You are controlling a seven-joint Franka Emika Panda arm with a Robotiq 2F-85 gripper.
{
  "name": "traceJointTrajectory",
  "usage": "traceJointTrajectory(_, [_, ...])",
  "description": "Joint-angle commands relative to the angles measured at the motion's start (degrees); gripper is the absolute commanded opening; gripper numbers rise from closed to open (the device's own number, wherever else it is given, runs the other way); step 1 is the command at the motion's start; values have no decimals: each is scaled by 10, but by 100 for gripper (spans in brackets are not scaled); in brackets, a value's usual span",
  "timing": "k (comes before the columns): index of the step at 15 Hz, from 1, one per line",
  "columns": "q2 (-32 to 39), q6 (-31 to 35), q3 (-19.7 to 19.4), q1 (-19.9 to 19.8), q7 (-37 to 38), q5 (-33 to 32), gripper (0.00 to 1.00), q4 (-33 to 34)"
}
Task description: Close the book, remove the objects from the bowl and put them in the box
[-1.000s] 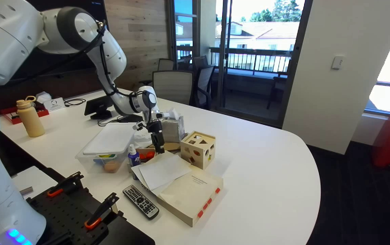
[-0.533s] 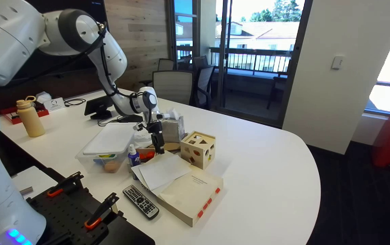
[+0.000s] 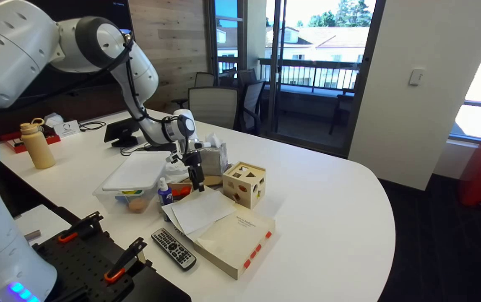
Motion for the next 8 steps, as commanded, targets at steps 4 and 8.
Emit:
traceJointTrajectory(4, [5, -16, -11, 1, -11, 14, 100, 10])
traceJointTrajectory(8, [1, -15, -15, 1, -9, 13, 100, 4])
